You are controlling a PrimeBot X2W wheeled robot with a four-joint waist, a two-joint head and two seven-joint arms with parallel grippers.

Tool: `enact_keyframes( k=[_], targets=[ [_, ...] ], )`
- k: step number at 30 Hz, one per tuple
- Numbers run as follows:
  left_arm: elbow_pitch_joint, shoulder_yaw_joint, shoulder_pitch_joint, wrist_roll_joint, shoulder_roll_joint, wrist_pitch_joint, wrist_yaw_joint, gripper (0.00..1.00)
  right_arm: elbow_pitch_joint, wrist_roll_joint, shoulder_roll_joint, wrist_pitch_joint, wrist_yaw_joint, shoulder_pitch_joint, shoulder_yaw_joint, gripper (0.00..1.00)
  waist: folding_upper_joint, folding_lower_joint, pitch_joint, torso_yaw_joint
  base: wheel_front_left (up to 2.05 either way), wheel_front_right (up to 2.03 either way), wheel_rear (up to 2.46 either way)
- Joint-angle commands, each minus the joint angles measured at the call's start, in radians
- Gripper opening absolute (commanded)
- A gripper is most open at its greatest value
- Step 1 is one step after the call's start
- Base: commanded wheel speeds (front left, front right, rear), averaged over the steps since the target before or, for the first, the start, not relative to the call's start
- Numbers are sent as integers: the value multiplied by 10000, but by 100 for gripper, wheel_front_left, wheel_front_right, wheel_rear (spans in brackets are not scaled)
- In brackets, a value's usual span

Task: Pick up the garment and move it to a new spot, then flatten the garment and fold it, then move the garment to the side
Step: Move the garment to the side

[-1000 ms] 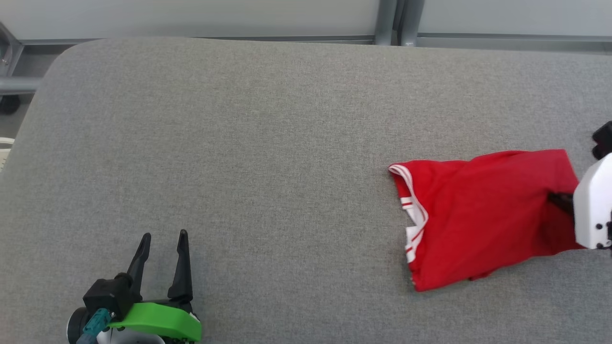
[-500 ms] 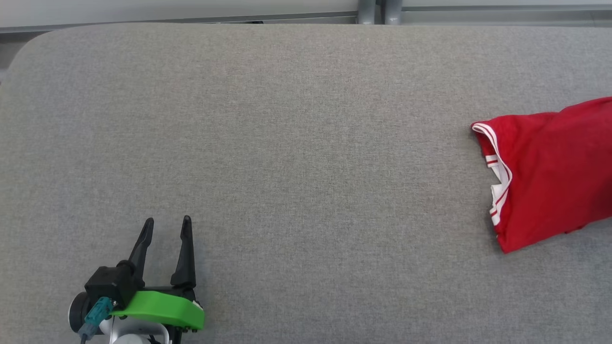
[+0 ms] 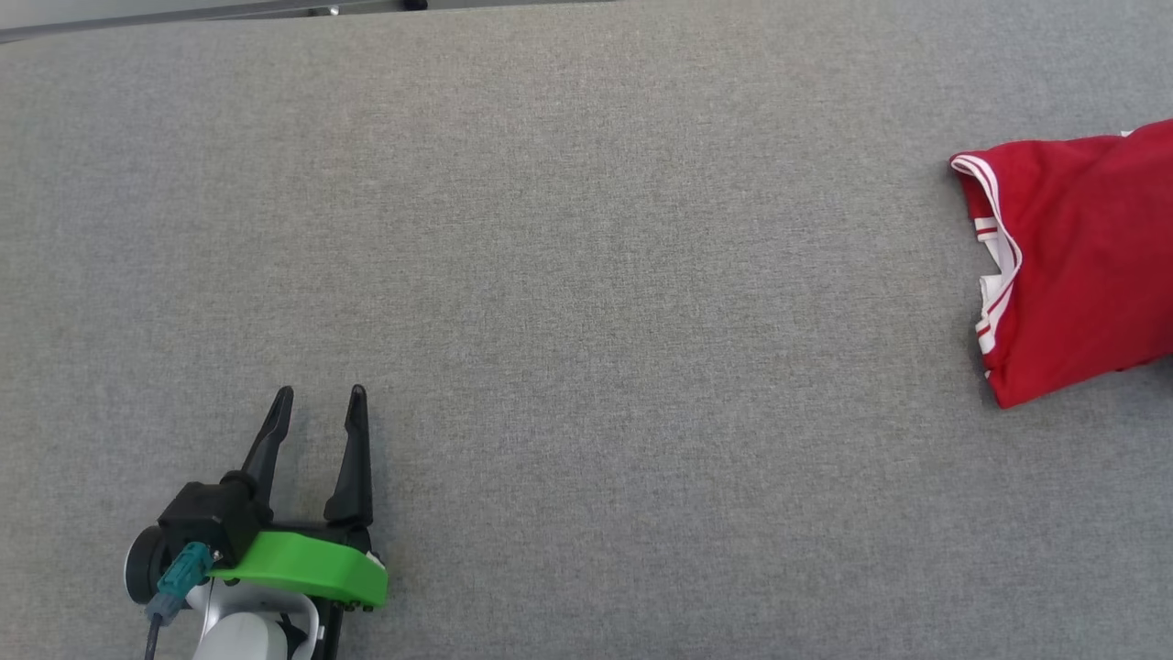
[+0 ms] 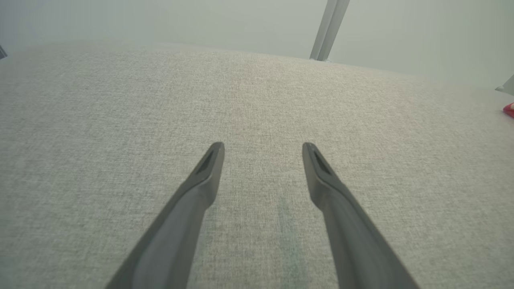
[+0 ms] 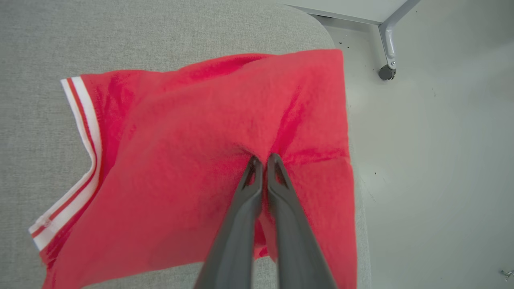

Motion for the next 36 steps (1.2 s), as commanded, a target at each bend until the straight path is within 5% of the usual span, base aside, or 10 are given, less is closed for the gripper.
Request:
enact_keyframes(
  k=[1,16,17,18,31,36],
  targets=[
    [12,-28,-188,63,125,-29,-28,100,113,-102,19,-175,0,-199,-20,0,120,0,174,-121,0,0,0],
    [66,-308,-348,9,365,-27,-13,100,1810,-1875,67,-1267,-4,-596,-874,1,120,0,402,58,0,0,0],
    [73,-328,-359,4,362,-20,-3,100,1937,-2097,147,-1430,-4,-626,-975,89,120,0,412,90,0,0,0],
    [84,-336,-370,-9,354,-10,11,100,2061,-2335,279,-1613,-4,-625,-1057,100,120,0,417,117,0,0,0],
    [186,-350,-16,-167,303,-18,189,100,3084,-3399,1242,-3332,-4,-366,-1703,100,120,0,-75,214,0,0,0],
    [115,-275,266,-197,343,-24,264,100,2434,-3065,1385,-4621,-4,-167,-1457,100,120,0,-643,67,0,0,0]
  ],
)
